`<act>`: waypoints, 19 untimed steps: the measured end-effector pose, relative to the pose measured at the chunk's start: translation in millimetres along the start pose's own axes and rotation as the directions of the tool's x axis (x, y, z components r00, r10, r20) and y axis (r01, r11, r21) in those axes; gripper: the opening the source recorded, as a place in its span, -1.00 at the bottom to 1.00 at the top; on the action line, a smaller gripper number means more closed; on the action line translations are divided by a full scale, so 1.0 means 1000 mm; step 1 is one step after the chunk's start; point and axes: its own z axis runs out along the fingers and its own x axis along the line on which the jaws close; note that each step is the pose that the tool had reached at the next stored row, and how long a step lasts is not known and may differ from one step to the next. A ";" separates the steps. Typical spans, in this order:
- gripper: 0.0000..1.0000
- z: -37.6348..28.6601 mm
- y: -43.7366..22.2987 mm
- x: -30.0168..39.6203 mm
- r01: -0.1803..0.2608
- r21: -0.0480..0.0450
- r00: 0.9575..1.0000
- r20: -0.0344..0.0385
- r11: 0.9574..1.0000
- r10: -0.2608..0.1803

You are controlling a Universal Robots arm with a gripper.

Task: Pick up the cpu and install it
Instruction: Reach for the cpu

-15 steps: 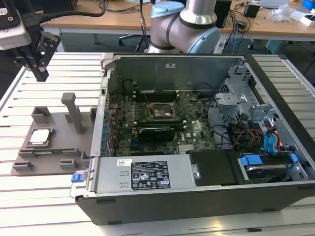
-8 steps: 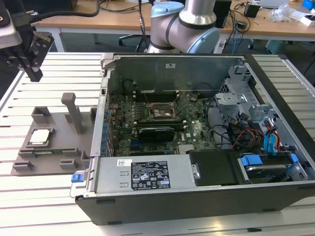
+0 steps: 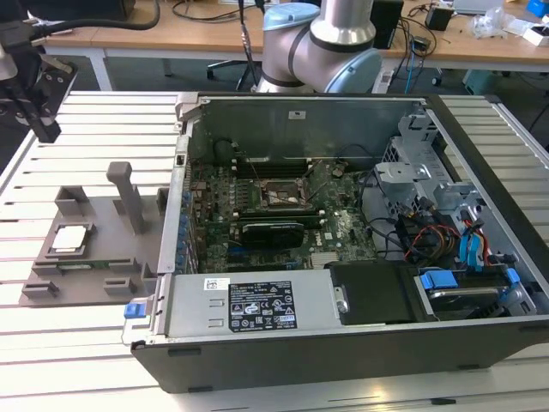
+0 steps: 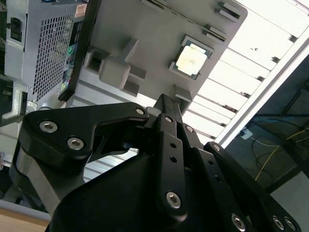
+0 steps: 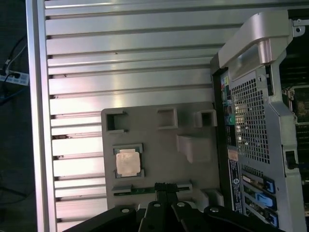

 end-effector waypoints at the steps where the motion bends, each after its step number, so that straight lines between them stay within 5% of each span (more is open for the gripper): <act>1: -0.80 0.0000 -0.0002 0.0020 0.000 0.000 1.000 0.000 1.000 0.000; 19: -0.80 -0.0006 -0.0024 0.0327 0.000 0.000 1.000 0.000 1.000 0.000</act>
